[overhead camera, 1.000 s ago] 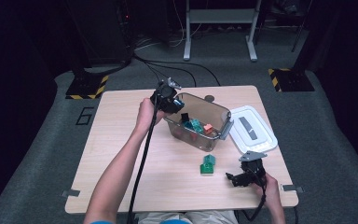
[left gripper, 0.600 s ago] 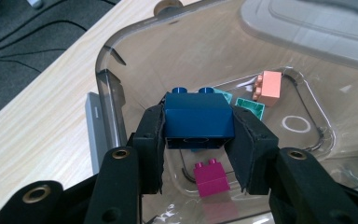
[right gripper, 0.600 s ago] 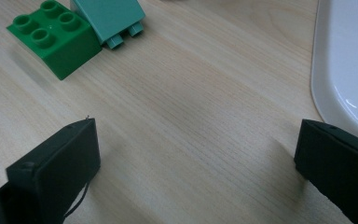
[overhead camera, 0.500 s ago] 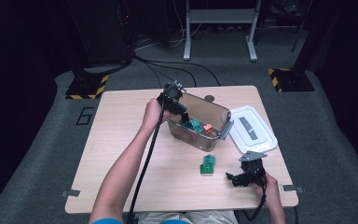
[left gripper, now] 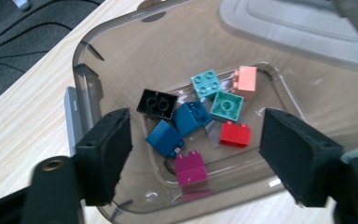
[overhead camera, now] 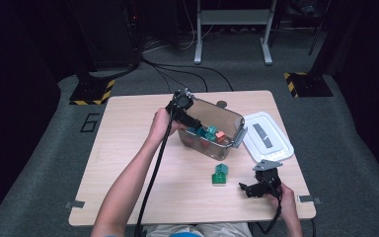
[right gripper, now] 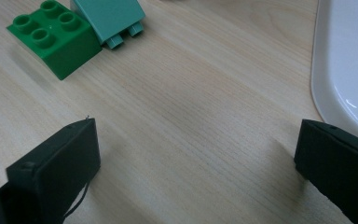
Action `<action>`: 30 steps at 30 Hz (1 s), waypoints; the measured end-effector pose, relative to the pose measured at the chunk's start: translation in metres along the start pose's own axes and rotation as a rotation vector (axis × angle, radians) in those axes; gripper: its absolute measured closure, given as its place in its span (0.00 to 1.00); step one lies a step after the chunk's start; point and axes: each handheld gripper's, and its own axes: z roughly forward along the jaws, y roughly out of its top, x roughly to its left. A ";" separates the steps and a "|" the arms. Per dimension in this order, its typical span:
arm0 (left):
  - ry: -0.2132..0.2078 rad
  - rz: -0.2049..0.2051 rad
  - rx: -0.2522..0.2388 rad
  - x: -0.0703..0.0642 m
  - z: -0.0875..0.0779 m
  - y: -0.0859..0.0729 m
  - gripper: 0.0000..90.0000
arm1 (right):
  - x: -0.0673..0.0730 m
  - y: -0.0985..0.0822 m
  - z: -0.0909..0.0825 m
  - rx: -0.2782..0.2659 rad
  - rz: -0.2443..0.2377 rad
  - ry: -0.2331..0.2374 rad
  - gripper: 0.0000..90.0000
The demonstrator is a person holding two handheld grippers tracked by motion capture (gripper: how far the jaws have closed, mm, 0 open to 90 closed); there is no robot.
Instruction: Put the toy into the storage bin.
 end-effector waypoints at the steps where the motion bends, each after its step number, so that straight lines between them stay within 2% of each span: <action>1: 0.001 0.007 -0.005 -0.002 -0.003 -0.001 0.24 | 0.000 0.000 0.000 0.000 0.000 0.000 0.00; 8: -0.006 0.040 -0.022 -0.014 -0.017 -0.013 0.17 | 0.000 0.000 0.000 0.000 0.000 0.000 0.00; 14: -0.020 0.049 -0.037 -0.026 -0.023 -0.030 0.15 | 0.000 0.000 0.000 0.000 0.000 0.000 0.00; 23: -0.042 0.045 -0.055 -0.040 -0.023 -0.052 0.14 | 0.000 0.000 0.000 0.000 0.000 0.000 0.00; 30: -0.080 0.044 -0.050 -0.055 -0.010 -0.070 0.11 | 0.000 0.000 0.000 0.000 0.000 0.000 0.00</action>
